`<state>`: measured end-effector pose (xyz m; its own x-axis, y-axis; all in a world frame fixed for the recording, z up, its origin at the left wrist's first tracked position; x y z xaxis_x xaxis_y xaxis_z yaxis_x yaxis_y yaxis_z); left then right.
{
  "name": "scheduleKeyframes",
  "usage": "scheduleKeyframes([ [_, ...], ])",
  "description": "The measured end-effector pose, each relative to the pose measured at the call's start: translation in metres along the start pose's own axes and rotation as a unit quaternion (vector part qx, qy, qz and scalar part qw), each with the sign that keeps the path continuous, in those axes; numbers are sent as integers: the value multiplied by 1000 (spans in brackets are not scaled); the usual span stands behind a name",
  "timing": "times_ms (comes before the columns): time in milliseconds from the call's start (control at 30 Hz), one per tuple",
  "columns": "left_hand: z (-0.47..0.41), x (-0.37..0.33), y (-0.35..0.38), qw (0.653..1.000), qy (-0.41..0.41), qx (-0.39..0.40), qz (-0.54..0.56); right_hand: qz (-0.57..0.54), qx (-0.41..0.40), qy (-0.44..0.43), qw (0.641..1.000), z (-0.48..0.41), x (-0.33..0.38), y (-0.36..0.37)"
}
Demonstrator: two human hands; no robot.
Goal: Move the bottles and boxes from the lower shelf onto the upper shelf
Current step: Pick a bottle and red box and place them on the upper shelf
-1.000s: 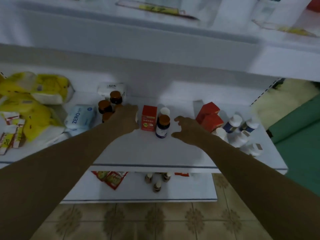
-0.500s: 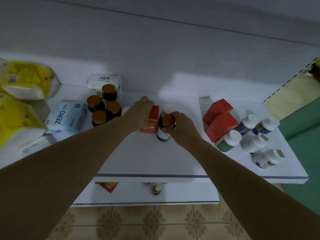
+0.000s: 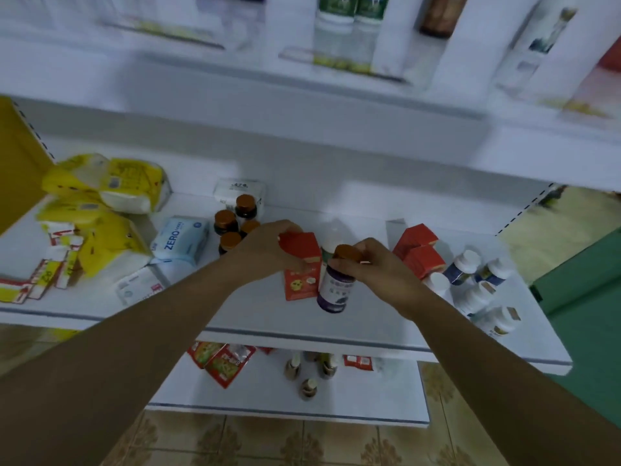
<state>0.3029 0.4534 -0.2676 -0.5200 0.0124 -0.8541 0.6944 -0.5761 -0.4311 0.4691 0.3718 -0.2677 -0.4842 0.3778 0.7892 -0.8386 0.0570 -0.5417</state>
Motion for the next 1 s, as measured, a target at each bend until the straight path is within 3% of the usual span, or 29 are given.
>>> scheduleKeyframes([
  [300,127,-31,-37,968,53,3,246,-52,-32,-66,996,123,85,-12],
  [667,253,-108,-89,948,132,34,286,-109,-49,-124,985,237,195,-19],
  [1000,316,-183,-142,931,217,0,292,-123,-45,-190,973,277,273,-46],
])
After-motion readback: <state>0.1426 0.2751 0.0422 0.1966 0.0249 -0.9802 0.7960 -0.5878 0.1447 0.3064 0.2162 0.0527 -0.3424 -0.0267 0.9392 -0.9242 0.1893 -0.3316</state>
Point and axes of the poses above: each hand's wrist, its own z-axis away from the middle knuckle, its own y-axis out of the palm, x = y × z, the point moved 7 cm from there along -z, towards the middle knuckle, and after that the axes turned 5 degrees about z, right-handed, at the moved point
